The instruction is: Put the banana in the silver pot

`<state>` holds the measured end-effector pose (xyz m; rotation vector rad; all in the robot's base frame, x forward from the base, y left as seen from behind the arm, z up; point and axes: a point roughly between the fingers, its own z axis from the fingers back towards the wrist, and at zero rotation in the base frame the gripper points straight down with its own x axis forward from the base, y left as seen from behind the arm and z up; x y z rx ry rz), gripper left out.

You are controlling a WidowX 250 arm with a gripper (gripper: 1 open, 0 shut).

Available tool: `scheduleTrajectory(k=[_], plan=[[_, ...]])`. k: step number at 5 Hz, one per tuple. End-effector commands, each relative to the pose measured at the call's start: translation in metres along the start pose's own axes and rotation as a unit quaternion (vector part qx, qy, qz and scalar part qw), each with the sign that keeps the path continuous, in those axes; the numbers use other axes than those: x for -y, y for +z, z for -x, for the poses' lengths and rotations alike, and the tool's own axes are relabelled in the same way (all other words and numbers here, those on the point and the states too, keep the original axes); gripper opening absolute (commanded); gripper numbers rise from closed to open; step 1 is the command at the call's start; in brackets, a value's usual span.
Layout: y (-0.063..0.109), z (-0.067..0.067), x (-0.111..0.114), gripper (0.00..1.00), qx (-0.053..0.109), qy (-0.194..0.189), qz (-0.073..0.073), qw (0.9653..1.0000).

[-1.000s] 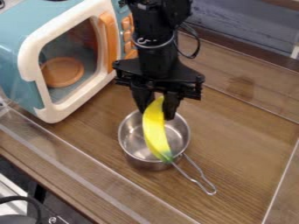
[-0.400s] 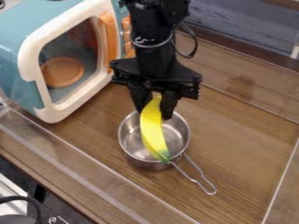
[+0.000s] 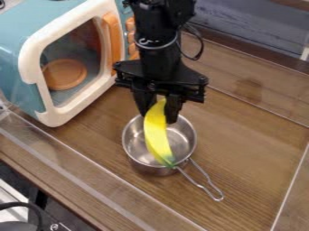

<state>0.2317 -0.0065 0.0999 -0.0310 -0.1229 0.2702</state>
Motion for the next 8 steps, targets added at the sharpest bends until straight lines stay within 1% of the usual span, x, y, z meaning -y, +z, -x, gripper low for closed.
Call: scheduleTrajectory(k=[1, 8], plan=[[0.0103, -0.01, -0.0002, 0.0, 0.021, 0.003, 0.002, 0.9998], [0.0089, -0.0157, -0.0012, 0.0, 0.019, 0.008, -0.004, 0.9998]])
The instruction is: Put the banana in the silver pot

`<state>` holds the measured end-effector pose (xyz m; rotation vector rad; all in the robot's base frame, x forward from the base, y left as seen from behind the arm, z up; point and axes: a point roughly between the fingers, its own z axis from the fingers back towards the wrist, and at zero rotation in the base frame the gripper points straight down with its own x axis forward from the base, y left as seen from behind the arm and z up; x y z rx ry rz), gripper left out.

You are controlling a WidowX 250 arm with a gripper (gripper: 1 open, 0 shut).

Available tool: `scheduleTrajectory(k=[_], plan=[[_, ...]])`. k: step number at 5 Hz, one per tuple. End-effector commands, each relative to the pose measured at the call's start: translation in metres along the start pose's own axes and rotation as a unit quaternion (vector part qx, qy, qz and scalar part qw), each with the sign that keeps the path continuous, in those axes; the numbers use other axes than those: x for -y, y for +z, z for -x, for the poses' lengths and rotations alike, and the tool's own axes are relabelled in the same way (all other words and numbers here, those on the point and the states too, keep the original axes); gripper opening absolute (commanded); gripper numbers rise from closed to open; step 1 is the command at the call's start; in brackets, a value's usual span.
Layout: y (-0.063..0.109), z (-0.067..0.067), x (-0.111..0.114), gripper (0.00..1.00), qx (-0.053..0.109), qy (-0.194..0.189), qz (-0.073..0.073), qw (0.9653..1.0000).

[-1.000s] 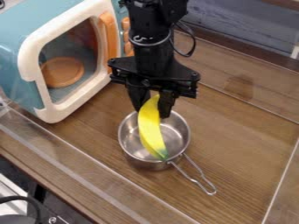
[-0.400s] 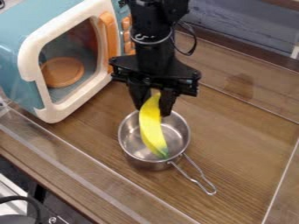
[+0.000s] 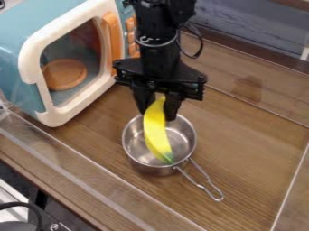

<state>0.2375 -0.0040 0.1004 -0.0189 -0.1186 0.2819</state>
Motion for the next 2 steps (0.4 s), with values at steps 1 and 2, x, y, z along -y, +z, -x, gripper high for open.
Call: scheduleTrajectory(k=[1, 2], plan=[[0.0089, -0.0101, -0.0006, 0.0, 0.019, 0.004, 0.002, 0.9998], [0.0085, -0.0106, -0.0008, 0.0, 0.019, 0.004, 0.001, 0.9998]])
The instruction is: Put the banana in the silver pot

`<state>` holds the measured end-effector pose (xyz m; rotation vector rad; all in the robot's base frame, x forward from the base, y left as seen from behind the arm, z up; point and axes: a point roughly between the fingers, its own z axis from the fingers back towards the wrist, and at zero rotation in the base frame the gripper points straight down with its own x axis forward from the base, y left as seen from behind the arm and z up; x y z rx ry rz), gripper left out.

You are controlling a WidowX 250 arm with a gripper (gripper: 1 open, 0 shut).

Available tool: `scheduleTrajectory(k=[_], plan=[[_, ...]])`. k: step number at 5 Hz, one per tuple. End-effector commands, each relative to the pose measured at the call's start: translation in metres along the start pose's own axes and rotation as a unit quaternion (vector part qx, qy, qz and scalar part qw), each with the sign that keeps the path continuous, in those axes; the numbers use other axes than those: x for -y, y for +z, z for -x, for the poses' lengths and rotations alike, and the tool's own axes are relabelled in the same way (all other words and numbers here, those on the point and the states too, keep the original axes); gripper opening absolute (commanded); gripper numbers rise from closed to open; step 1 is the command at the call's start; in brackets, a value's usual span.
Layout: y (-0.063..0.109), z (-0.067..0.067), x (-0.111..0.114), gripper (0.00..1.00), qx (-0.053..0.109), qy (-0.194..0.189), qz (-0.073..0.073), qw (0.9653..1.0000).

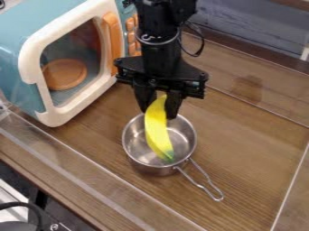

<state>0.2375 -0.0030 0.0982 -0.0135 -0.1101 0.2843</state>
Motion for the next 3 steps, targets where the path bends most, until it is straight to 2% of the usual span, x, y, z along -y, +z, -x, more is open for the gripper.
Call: scheduleTrajectory(k=[1, 3], plan=[[0.0104, -0.0111, 0.0001, 0.0, 0.022, 0.003, 0.003, 0.9997], [0.0105, -0.0127, -0.0003, 0.0, 0.022, 0.003, 0.001, 0.9997]])
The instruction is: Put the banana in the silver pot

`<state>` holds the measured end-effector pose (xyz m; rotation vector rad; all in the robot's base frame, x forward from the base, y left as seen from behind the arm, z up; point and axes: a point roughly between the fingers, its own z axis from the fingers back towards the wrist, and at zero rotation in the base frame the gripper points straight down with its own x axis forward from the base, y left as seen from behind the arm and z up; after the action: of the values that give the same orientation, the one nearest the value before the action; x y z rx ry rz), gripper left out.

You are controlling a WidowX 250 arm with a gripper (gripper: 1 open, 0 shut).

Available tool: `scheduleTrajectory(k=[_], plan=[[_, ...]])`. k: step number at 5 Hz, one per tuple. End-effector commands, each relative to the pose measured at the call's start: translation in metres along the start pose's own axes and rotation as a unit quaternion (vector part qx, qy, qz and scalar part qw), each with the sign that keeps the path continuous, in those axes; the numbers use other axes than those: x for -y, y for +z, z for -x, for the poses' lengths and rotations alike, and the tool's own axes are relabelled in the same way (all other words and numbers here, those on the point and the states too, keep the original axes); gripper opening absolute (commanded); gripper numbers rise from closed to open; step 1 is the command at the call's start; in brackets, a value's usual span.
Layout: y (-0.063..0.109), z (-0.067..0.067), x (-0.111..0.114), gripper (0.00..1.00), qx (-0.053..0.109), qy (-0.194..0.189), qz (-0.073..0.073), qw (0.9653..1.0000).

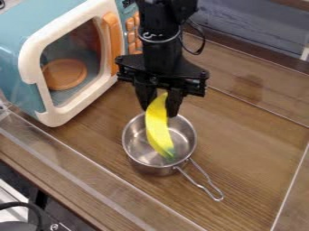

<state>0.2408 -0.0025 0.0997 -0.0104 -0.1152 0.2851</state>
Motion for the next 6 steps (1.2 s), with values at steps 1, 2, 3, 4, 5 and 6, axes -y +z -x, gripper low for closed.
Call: scheduleTrajectory(k=[1, 2, 3, 4, 5, 6], plan=[[0.0091, -0.0098, -0.0011, 1.0, 0.02, 0.003, 0.001, 0.9998], [0.0119, -0.0106, -0.0024, 1.0, 0.022, 0.004, 0.0, 0.9998], [0.013, -0.0108, -0.003, 1.0, 0.021, 0.004, -0.001, 0.9998], [0.0136, -0.0111, -0.0033, 1.0, 0.021, 0.004, -0.002, 0.9998], [0.0143, -0.0112, -0.0039, 1.0, 0.021, 0.004, -0.002, 0.9998], [0.015, -0.0115, -0.0045, 1.0, 0.02, 0.004, -0.003, 0.9998]])
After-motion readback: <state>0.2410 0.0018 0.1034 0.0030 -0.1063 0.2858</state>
